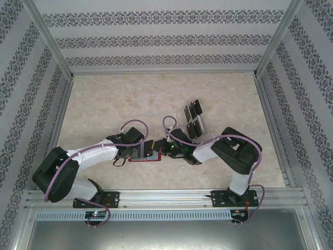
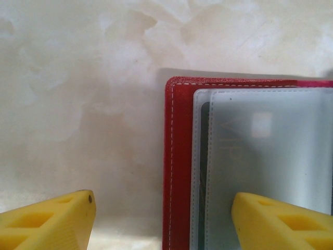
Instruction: Put the credit cards into the card holder
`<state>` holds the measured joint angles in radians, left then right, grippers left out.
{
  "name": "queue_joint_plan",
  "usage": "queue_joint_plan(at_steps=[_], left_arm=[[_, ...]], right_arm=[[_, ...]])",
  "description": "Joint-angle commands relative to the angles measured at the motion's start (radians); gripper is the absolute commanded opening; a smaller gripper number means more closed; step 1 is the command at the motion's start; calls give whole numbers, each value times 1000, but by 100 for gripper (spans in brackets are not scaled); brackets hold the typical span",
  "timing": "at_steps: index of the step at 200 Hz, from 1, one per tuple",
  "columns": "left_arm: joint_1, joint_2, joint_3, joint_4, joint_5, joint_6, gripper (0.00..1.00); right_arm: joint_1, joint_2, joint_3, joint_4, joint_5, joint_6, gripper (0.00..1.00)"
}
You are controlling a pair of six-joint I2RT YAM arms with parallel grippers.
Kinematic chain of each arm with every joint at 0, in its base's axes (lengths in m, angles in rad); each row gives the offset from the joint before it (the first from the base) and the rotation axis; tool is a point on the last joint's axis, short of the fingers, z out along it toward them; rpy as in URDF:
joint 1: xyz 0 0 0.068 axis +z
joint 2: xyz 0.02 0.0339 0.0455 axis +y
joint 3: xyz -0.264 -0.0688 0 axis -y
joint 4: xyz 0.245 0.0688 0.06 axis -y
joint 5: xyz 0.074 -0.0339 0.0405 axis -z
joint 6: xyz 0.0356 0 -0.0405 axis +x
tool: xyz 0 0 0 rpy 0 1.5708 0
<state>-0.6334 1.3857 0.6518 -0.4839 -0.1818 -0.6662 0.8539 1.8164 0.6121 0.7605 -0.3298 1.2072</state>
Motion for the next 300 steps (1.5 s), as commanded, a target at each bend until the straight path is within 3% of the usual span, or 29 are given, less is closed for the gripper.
queue_joint_plan(at_steps=[1,134,204,300], left_arm=[[-10,12,-26,-41,-4,-9,71],[-9,9,-25,-44,-5,-9,71],[-9,-53,11,-128,-125,-56,77],[-8,-27,20,-113,-113,-46,77]], right_arm=[[23,20,-22,33,11,20,0],[36,89,3,51,36,40,0],[36,58,-38,39,33,44,0],[44,48,-21,-12,0,69,0]])
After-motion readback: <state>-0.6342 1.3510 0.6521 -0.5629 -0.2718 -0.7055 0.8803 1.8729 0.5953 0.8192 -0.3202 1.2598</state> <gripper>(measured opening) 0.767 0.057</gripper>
